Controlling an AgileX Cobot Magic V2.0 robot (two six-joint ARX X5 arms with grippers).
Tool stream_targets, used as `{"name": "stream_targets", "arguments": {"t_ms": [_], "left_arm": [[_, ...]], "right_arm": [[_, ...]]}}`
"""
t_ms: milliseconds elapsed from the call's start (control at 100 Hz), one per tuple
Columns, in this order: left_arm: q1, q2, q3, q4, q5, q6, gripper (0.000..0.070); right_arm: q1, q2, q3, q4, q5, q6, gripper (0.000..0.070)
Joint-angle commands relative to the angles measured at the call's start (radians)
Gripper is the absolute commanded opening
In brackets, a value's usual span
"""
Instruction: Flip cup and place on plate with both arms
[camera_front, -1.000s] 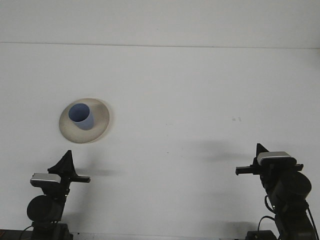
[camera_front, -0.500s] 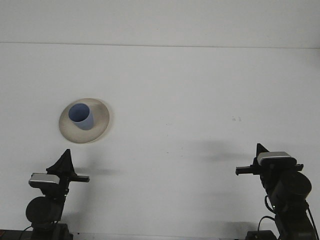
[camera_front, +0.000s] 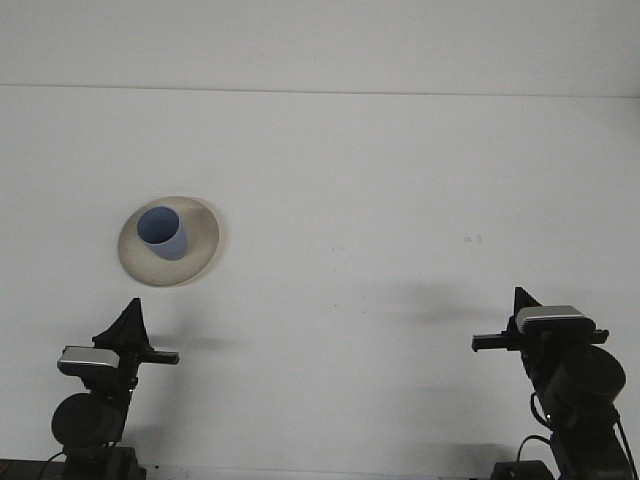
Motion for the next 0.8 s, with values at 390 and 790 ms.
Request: {"name": "stream_targets", "arguments": {"t_ms": [390, 790], "left_arm": [[0.001, -0.001, -0.020, 0.010, 0.001, 0.005, 0.0011], [0.000, 0.000, -0.019, 0.010, 0.001, 0.005, 0.0011]], "right_arm": [[-0.014, -0.391, -0.308, 0.227, 0.007, -0.009, 0.0000], [-0.020, -0.473, -0.520, 0.343, 0.007, 0.025, 0.0000]]}}
